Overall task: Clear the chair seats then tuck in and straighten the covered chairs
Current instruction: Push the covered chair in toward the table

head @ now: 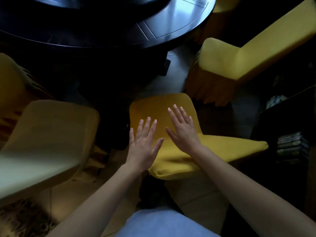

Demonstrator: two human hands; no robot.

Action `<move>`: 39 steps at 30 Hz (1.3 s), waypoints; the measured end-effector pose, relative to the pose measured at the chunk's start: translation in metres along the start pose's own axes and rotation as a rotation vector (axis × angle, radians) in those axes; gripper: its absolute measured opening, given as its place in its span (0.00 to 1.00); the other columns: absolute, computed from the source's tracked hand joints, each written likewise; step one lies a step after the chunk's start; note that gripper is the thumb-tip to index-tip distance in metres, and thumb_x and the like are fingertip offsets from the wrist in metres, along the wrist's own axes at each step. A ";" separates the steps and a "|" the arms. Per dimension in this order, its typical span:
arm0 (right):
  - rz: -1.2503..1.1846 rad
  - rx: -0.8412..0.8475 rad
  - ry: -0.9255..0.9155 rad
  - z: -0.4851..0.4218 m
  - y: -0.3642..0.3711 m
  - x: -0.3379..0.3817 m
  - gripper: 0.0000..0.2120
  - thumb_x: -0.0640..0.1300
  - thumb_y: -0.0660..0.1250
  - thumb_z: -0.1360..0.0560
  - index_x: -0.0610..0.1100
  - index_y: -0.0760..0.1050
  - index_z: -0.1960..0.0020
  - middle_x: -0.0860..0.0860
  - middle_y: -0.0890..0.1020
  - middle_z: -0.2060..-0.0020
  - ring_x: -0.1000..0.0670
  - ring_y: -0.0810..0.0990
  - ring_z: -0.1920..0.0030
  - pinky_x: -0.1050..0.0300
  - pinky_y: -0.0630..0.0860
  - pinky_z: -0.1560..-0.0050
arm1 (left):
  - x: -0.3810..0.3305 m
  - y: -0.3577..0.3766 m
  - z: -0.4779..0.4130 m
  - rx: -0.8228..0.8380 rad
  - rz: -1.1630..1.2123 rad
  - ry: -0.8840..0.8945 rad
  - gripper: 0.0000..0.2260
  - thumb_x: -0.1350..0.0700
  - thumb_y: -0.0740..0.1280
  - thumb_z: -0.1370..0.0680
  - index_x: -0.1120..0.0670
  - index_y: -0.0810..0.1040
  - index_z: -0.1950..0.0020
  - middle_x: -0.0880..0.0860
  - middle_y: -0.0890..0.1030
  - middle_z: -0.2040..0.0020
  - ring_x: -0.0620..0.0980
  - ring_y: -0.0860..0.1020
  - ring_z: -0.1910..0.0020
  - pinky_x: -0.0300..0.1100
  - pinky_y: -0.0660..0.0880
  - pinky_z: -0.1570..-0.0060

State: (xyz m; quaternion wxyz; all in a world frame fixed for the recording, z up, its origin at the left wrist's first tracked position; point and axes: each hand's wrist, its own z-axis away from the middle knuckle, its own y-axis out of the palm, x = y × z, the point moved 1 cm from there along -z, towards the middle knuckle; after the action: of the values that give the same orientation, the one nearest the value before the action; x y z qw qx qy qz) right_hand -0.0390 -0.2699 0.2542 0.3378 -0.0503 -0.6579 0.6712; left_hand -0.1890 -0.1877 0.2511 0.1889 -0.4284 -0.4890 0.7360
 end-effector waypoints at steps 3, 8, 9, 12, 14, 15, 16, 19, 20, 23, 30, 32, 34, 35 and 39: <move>0.022 -0.091 0.021 0.032 -0.019 -0.005 0.31 0.56 0.55 0.20 0.51 0.46 0.22 0.52 0.45 0.22 0.50 0.39 0.23 0.42 0.43 0.26 | -0.015 -0.003 0.023 -0.058 0.087 0.005 0.33 0.33 0.38 0.26 0.44 0.45 0.23 0.46 0.40 0.22 0.46 0.36 0.24 0.50 0.32 0.28; 0.100 -0.132 0.090 0.079 -0.038 -0.023 0.31 0.58 0.54 0.20 0.53 0.47 0.22 0.52 0.47 0.22 0.50 0.40 0.23 0.37 0.41 0.27 | -0.049 -0.001 0.058 -0.043 0.243 0.078 0.31 0.33 0.46 0.24 0.42 0.50 0.24 0.45 0.44 0.22 0.45 0.40 0.23 0.53 0.40 0.26; 0.104 -0.130 0.111 0.090 -0.041 -0.029 0.30 0.59 0.53 0.20 0.54 0.47 0.22 0.52 0.48 0.22 0.50 0.41 0.23 0.37 0.40 0.27 | -0.055 0.001 0.060 -0.026 0.250 0.093 0.30 0.33 0.47 0.25 0.42 0.51 0.24 0.45 0.45 0.22 0.46 0.42 0.23 0.54 0.43 0.26; 0.136 -0.111 0.135 0.124 -0.048 -0.056 0.29 0.65 0.46 0.22 0.55 0.54 0.24 0.51 0.55 0.23 0.49 0.46 0.22 0.38 0.40 0.27 | -0.071 0.009 0.065 0.026 0.197 0.117 0.31 0.31 0.50 0.26 0.41 0.56 0.25 0.46 0.51 0.22 0.49 0.52 0.23 0.57 0.56 0.27; 0.168 -0.071 0.092 0.139 -0.055 -0.076 0.36 0.70 0.36 0.26 0.56 0.63 0.27 0.52 0.66 0.27 0.50 0.54 0.24 0.41 0.40 0.26 | -0.074 0.013 0.064 0.038 0.060 0.135 0.30 0.30 0.51 0.26 0.40 0.62 0.27 0.45 0.59 0.24 0.49 0.62 0.27 0.52 0.68 0.33; 0.186 -0.044 0.049 0.145 -0.058 -0.086 0.38 0.71 0.34 0.27 0.56 0.67 0.30 0.53 0.70 0.30 0.51 0.59 0.25 0.42 0.41 0.26 | -0.074 0.014 0.062 0.038 -0.004 0.145 0.30 0.29 0.51 0.27 0.40 0.65 0.29 0.45 0.66 0.26 0.47 0.69 0.31 0.47 0.73 0.39; 0.195 -0.028 0.006 0.148 -0.062 -0.094 0.38 0.71 0.35 0.27 0.56 0.69 0.32 0.54 0.73 0.32 0.51 0.62 0.27 0.42 0.41 0.25 | -0.074 0.014 0.060 0.041 -0.043 0.150 0.31 0.28 0.50 0.28 0.40 0.69 0.31 0.44 0.72 0.31 0.46 0.74 0.36 0.42 0.75 0.46; 0.216 -0.014 -0.064 0.148 -0.075 -0.121 0.36 0.74 0.40 0.29 0.57 0.72 0.34 0.56 0.75 0.36 0.52 0.66 0.29 0.43 0.43 0.25 | -0.077 0.012 0.051 0.023 -0.020 0.132 0.38 0.23 0.45 0.33 0.43 0.77 0.38 0.44 0.82 0.44 0.43 0.80 0.50 0.39 0.78 0.57; 0.220 -0.024 -0.062 0.146 -0.079 -0.131 0.37 0.76 0.41 0.30 0.57 0.72 0.35 0.56 0.76 0.36 0.52 0.66 0.30 0.42 0.44 0.26 | -0.078 0.011 0.048 0.013 -0.003 0.132 0.40 0.22 0.44 0.34 0.44 0.79 0.40 0.44 0.83 0.47 0.42 0.81 0.53 0.40 0.79 0.59; 0.192 -0.052 -0.047 0.137 -0.086 -0.156 0.38 0.79 0.46 0.33 0.55 0.76 0.41 0.54 0.77 0.40 0.50 0.69 0.32 0.38 0.49 0.26 | -0.081 0.011 0.045 -0.011 0.016 0.133 0.40 0.21 0.45 0.35 0.45 0.82 0.45 0.42 0.84 0.53 0.40 0.80 0.59 0.41 0.79 0.63; 0.157 -0.069 -0.121 0.115 -0.085 -0.170 0.35 0.78 0.48 0.33 0.56 0.79 0.46 0.54 0.77 0.40 0.49 0.69 0.33 0.38 0.55 0.29 | -0.084 0.010 0.033 0.004 0.071 0.058 0.43 0.19 0.46 0.38 0.47 0.83 0.46 0.44 0.84 0.53 0.40 0.80 0.59 0.40 0.80 0.61; 0.126 -0.050 -0.104 0.102 -0.092 -0.172 0.37 0.79 0.46 0.34 0.57 0.79 0.46 0.56 0.76 0.39 0.51 0.66 0.32 0.38 0.52 0.29 | -0.086 0.006 0.022 0.015 0.075 0.028 0.45 0.19 0.46 0.39 0.48 0.82 0.45 0.45 0.84 0.52 0.40 0.79 0.58 0.39 0.80 0.61; 0.073 -0.040 -0.073 0.087 -0.098 -0.171 0.39 0.81 0.44 0.37 0.58 0.79 0.46 0.58 0.75 0.39 0.51 0.64 0.31 0.38 0.51 0.28 | -0.086 0.002 0.007 0.032 0.094 -0.015 0.45 0.19 0.48 0.41 0.48 0.82 0.44 0.45 0.83 0.51 0.41 0.79 0.57 0.38 0.79 0.61; 0.049 -0.036 -0.055 0.079 -0.101 -0.170 0.40 0.82 0.44 0.38 0.58 0.78 0.46 0.58 0.75 0.39 0.51 0.63 0.31 0.38 0.50 0.28 | -0.085 -0.001 0.000 0.039 0.101 -0.038 0.44 0.19 0.50 0.40 0.48 0.82 0.44 0.46 0.83 0.51 0.41 0.79 0.57 0.37 0.78 0.61; 0.030 0.002 -0.023 0.048 -0.109 -0.172 0.37 0.79 0.48 0.40 0.59 0.78 0.46 0.57 0.74 0.38 0.50 0.61 0.30 0.38 0.48 0.29 | -0.082 -0.008 -0.029 0.051 0.113 -0.121 0.34 0.27 0.60 0.37 0.49 0.82 0.44 0.46 0.83 0.53 0.42 0.79 0.60 0.35 0.75 0.67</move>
State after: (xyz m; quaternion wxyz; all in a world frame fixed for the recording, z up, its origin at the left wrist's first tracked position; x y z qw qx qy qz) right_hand 0.1098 -0.4104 0.2953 0.3201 -0.0522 -0.6603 0.6773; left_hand -0.1208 -0.2250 0.2898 0.1283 -0.4052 -0.4556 0.7822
